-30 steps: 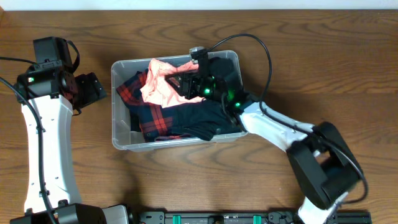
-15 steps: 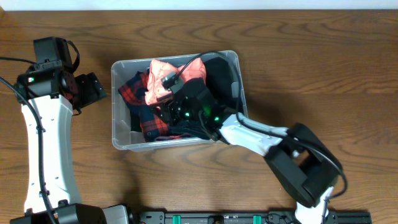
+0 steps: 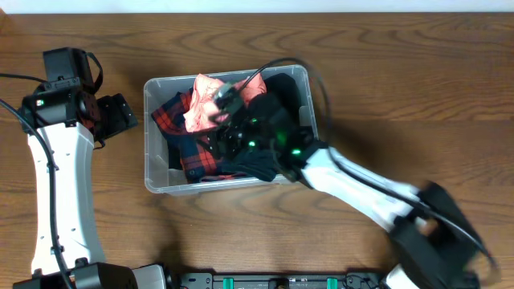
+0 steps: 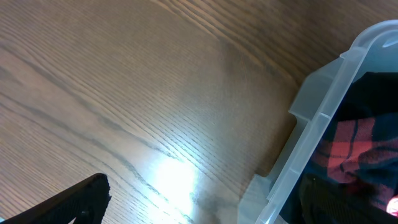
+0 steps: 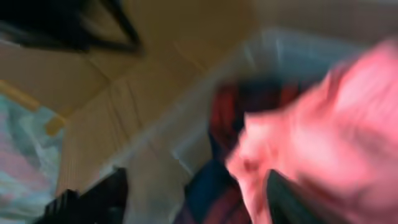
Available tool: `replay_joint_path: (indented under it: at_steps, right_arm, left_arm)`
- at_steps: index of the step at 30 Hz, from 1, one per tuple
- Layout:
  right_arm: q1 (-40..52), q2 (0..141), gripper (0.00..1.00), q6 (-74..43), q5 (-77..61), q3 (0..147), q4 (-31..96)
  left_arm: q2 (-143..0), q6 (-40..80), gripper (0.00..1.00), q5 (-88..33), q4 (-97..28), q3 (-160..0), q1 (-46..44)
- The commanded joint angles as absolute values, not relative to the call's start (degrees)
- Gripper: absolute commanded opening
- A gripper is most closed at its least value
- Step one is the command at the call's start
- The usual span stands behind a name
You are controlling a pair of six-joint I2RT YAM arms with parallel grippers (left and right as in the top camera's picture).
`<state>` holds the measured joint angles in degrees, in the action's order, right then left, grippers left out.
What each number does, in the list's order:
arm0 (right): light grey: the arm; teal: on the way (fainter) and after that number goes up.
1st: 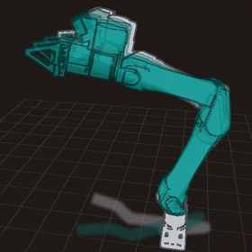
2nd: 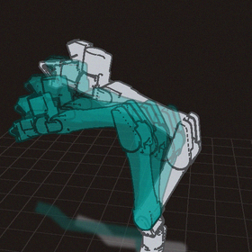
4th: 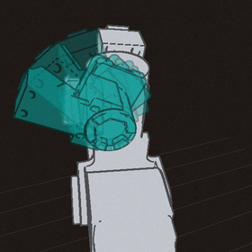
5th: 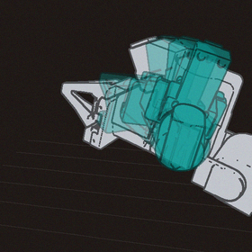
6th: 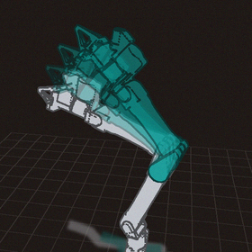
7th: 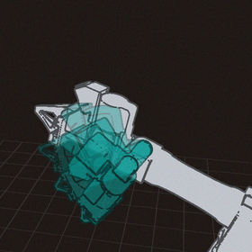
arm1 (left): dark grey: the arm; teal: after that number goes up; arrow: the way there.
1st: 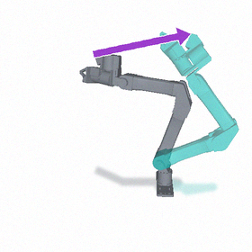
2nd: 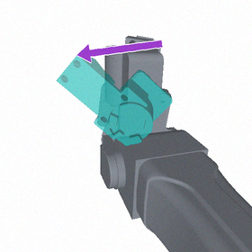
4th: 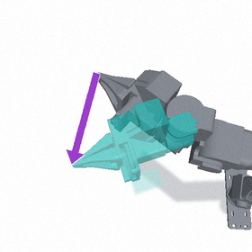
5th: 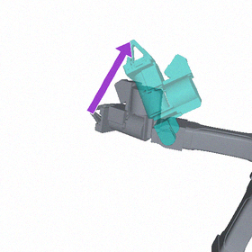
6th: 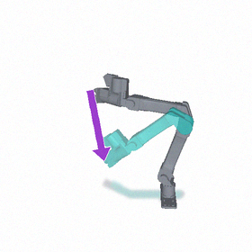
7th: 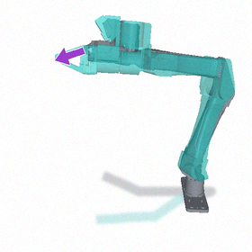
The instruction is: Pack container
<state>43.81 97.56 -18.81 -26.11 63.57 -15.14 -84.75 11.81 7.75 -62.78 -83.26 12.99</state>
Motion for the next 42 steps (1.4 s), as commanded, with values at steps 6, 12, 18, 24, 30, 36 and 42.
replay_joint_path:
  at_steps: [6,12,18,24,30,36,42]
  right_arm:
    - [37.69,78.11,0.99,-3.09,-21.1,63.9,-6.63]
    - [31.14,65.32,0.99,-2.85,-11.55,63.9,3.53]
    - [27.99,54.78,0.99,-0.3,-0.21,63.88,17.47]
    - [26.06,48.07,0.99,4.51,4.8,63.88,27.24]
    - [23.79,45.25,0.99,5.26,10.46,63.88,33.56]
    - [21.78,44.93,0.99,5.23,10.52,63.86,36.77]
    - [17.3,42.04,0.99,5.19,6.85,62.3,37.01]
  left_arm:
    - [-84.97,11.92,0.98,8.38,-62.92,-83.33,13.21]
    - [-84.97,11.92,0.98,8.38,-62.92,-83.33,13.21]
    - [-84.97,11.92,0.98,8.38,-62.94,-83.33,13.21]
    - [-84.97,11.92,0.98,8.38,-62.94,-83.33,13.21]
    - [-84.97,11.92,0.98,8.38,-62.92,-83.33,13.21]
    - [-84.97,11.92,0.98,8.38,-62.94,-83.33,13.21]
    - [-84.97,11.92,0.98,8.38,-62.92,-83.33,13.21]
